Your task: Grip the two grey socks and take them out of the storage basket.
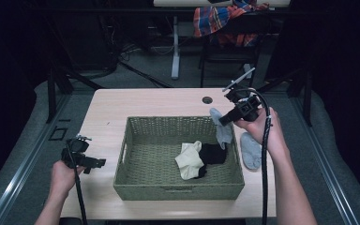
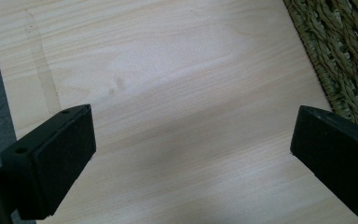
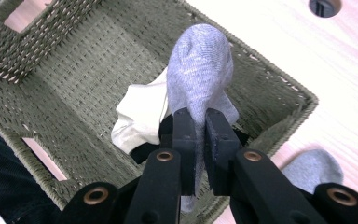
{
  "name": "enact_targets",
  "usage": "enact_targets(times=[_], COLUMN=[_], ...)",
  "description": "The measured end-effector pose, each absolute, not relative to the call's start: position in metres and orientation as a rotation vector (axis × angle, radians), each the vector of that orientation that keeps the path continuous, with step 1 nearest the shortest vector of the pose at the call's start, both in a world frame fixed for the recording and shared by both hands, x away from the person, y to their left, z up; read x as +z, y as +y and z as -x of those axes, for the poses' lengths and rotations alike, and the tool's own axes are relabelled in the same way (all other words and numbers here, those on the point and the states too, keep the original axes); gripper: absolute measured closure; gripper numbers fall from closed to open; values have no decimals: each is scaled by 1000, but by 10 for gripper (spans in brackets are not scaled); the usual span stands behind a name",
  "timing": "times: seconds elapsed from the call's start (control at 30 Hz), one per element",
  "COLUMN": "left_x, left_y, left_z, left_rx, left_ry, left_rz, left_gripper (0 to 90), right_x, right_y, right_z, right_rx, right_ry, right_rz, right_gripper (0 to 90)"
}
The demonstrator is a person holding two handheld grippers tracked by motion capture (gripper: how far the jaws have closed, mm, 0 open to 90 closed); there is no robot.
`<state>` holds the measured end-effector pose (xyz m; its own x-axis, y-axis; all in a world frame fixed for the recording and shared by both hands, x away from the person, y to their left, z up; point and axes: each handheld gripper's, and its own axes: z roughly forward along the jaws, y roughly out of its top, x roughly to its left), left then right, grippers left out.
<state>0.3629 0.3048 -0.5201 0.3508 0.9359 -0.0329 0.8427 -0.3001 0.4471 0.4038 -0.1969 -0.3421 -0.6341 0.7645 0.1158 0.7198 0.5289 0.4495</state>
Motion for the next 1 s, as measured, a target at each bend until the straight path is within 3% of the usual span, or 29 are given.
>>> enact_targets(times=[1.0], left_x=[-520], left_y=[305], left_z=[-363], left_rx=[330], left_ry=[1559], left_rz=[-2225], left_gripper=[1], right_x=[-334], right_y=[-263], right_z=[-406], right_rx=[665], right_ry=[2465], right_rz=[-1474], right_gripper=[847])
